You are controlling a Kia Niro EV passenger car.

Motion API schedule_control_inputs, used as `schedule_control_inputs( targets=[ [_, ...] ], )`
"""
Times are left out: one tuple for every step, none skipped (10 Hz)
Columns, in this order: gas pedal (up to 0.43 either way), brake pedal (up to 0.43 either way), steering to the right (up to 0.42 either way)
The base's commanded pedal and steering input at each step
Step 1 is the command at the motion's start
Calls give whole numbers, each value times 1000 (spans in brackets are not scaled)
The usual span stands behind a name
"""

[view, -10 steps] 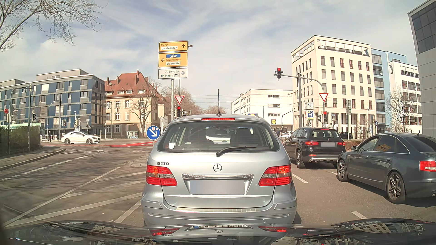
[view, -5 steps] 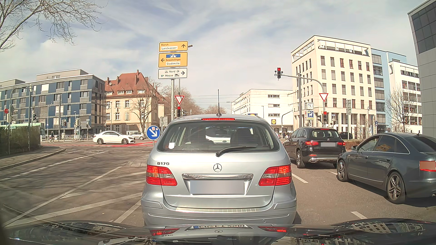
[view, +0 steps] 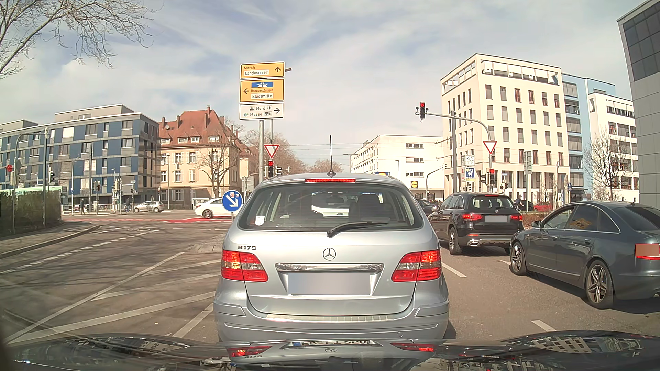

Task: Follow the waypoints while adhering to traffic rules and regulations

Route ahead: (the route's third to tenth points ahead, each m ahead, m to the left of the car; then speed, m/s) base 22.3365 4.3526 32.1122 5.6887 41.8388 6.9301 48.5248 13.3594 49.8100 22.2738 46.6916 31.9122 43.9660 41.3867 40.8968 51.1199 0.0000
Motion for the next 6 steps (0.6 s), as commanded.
schedule_control_inputs(
  targets=[
    [0, 305, 6],
    [0, 305, 6],
    [0, 299, 6],
    [0, 305, 6],
    [0, 305, 6],
    [0, 305, 6]
  ],
)
